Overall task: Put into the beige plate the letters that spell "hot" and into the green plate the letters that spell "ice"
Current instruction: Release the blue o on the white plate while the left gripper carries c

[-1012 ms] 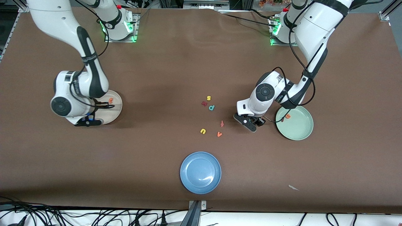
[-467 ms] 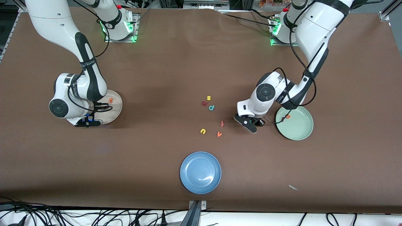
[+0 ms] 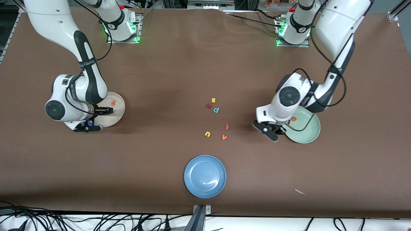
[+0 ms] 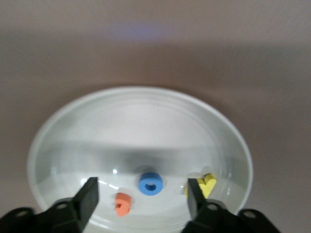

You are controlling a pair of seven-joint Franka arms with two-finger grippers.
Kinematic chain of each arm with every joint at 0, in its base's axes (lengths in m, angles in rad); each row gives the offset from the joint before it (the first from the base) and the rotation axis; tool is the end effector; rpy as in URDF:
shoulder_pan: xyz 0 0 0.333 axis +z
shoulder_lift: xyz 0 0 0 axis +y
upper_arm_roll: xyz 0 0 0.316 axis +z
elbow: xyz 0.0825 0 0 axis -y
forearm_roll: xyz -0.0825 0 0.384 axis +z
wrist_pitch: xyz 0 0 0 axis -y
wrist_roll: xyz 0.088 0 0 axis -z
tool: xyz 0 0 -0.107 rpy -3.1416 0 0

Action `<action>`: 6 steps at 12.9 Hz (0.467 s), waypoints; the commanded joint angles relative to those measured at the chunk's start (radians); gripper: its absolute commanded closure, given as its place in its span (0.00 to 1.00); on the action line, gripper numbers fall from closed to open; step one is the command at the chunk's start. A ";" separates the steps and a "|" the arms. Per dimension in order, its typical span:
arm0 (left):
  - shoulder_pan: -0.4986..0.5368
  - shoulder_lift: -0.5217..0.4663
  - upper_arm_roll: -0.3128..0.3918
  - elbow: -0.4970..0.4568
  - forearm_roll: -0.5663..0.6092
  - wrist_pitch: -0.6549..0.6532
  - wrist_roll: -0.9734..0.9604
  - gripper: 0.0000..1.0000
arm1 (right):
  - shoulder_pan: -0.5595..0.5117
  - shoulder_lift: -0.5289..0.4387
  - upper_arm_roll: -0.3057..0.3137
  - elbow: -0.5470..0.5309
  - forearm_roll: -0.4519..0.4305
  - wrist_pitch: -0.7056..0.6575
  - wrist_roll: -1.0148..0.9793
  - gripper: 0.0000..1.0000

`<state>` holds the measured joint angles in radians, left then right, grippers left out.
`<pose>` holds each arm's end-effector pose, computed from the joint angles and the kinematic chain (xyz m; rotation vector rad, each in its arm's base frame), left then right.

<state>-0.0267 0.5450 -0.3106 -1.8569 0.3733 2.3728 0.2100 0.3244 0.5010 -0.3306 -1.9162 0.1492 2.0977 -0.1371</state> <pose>0.6109 -0.1970 0.2377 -2.8176 1.1470 -0.0275 0.5935 0.0088 0.2227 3.0849 0.0801 -0.4490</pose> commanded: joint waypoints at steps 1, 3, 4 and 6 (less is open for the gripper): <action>0.082 -0.028 -0.004 -0.019 -0.045 -0.023 0.222 0.95 | 0.001 -0.100 -0.024 0.066 0.020 -0.115 0.007 0.00; 0.129 -0.033 0.005 -0.031 -0.069 -0.032 0.368 0.95 | 0.001 -0.160 -0.050 0.115 0.018 -0.207 0.008 0.00; 0.132 -0.033 0.020 -0.047 -0.074 -0.052 0.402 0.95 | 0.002 -0.188 -0.066 0.140 0.018 -0.253 0.011 0.00; 0.132 -0.033 0.057 -0.082 -0.091 -0.053 0.414 0.92 | 0.002 -0.223 -0.076 0.205 0.007 -0.338 0.057 0.00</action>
<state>0.1124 0.5361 -0.2779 -1.8909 0.3172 2.3291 0.5771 0.3235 0.3153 -0.3959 -1.7587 0.1507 1.8378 -0.1180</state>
